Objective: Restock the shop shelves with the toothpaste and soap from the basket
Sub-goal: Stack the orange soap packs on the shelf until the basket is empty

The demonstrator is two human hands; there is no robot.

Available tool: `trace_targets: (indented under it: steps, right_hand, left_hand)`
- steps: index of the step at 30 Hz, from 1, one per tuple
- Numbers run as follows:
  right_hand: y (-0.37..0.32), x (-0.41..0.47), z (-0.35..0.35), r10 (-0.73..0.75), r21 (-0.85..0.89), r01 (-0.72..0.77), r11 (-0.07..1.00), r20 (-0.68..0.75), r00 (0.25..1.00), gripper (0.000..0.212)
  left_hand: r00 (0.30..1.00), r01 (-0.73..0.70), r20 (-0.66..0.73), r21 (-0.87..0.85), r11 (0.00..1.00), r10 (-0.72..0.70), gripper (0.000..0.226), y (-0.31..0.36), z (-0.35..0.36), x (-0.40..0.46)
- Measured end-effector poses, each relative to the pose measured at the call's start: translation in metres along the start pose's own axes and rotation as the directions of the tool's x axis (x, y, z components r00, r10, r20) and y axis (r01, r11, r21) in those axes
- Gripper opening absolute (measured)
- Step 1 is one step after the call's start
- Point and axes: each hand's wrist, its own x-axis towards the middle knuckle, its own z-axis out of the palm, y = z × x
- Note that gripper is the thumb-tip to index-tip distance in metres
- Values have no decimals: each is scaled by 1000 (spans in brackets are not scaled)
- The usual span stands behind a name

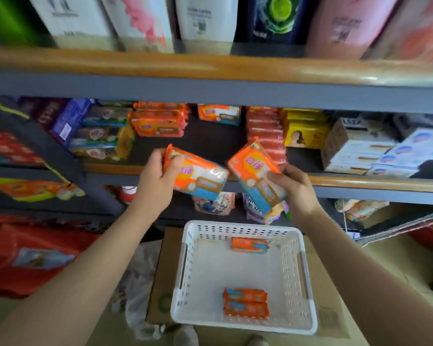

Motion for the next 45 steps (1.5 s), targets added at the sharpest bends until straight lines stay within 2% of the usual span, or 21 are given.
trace_targets:
  steps: [4,6,8,11,13,15,17,19,24,26,30,31,33,36,38,41,45]
  right_hand:
    - [-19,10,15,-79,-63,74,995,-92,993,15]
    - [-23,20,16,-134,-224,102,969,-135,982,16]
    - [-22,29,16,-176,-417,97,904,-156,972,19]
    - [-16,38,18,-216,-598,70,799,-176,960,25]
    - [-13,43,21,-235,-641,72,764,-172,956,30]
    - [-12,49,24,-247,-641,83,763,-171,954,26]
    - [-13,57,28,-264,-632,108,767,-159,951,25]
    - [-16,64,33,-306,-694,146,705,-112,945,24]
    - [-22,81,48,-375,-767,206,607,-48,926,33]
    - [-23,87,55,-391,-785,239,571,-4,921,33]
    - [-25,98,69,-378,-812,286,509,87,922,34]
    - [-25,102,72,-365,-825,290,485,110,925,36]
    - [-23,113,75,-329,-858,271,436,129,936,40]
    - [-11,131,76,-317,-898,223,379,100,943,44]
    - [0,140,76,-329,-909,189,373,61,942,46]
    - [11,147,77,-353,-912,104,398,-48,934,54]
    - [12,152,81,-394,-945,49,325,-88,915,55]
  left_hand:
    - [999,-29,-34,6,1000,29,32,10,12,41]
    - [999,32,-20,-8,999,-32,44,14,24,64]
    - [993,109,56,-20,994,-108,55,12,38,85]
    - [988,51,146,13,999,-53,50,-1,62,111]
    - [992,10,127,27,1000,-13,45,-11,73,123]
    - [993,-72,106,116,991,60,46,-17,75,132]
    - [953,-298,153,304,905,263,45,-23,71,143]
    - [887,-461,250,494,737,388,43,-26,66,154]
    - [876,-477,310,677,560,370,35,-32,59,185]
    - [898,-436,304,707,557,317,26,-33,56,192]
    - [953,-276,281,640,717,116,30,-31,60,198]
    - [954,-253,283,590,766,98,32,-31,59,198]
    - [943,-291,295,500,815,156,41,-32,54,203]
    - [917,-373,340,540,754,210,39,-35,43,201]
    - [892,-449,311,521,726,328,38,-33,36,187]
    - [777,-630,319,420,654,543,31,-37,24,156]
    - [665,-747,447,377,548,599,25,-48,15,116]
